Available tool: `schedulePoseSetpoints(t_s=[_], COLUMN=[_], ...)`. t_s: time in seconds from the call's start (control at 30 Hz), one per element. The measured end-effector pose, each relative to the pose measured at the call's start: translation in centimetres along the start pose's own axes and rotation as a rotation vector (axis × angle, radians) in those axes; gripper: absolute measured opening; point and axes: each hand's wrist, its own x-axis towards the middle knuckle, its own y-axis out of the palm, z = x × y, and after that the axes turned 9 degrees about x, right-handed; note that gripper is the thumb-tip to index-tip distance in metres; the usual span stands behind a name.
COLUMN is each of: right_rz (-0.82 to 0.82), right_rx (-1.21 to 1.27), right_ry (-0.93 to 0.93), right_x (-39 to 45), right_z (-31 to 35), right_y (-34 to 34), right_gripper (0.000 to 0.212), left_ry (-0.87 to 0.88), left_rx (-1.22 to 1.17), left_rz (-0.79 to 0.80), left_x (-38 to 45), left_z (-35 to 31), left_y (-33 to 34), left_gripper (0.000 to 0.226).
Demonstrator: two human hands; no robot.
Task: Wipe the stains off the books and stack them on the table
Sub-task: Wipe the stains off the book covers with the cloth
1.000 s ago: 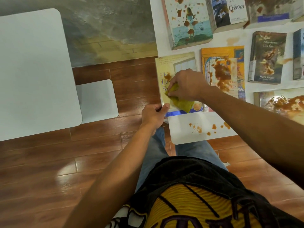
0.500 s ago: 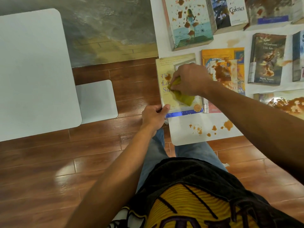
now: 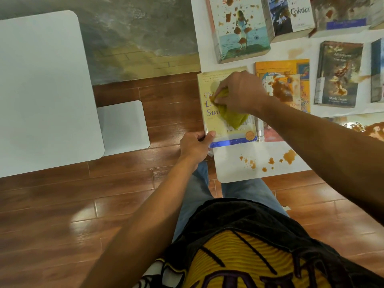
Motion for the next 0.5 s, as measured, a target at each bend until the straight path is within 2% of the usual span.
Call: schedulePoseSetpoints(t_s=[0.07,0.2,0.3,0.33,0.43,0.5], right_rz=[-0.084,0.016,-0.101,-0.094,0.062,0.006], right_rx=[0.012,0.008,-0.001,0.001,0.008,0.011], right_ry=[0.031,-0.018,0.024,0.012,-0.06,-0.033], right_x=[0.05,0.14,0.39,0.4,0.37,0.72], right_z=[-0.05,0.2,0.05,0.1,0.47,0.59], right_y=[0.11,0.25,0.25,0.32,0.2,0.06], right_gripper=[0.023,0.021,0.022,0.021,0.019,0.018], left_ry=[-0.005,-0.005,-0.014,-0.016,-0.004,-0.002], left_rx=[-0.002,0.013,0.003,0.002,0.018,0.026], left_rz=[0.005,-0.012,-0.005,-0.007,-0.021,-0.017], left_x=[-0.1,-0.05,-0.1,-0.07,-0.12,-0.19], left_z=[0.0,-0.05,-0.15,-0.13,-0.17,-0.11], left_y=[0.09,0.05,0.12,0.16,0.13,0.1], left_gripper=[0.031,0.031,0.031,0.031,0.031,0.032])
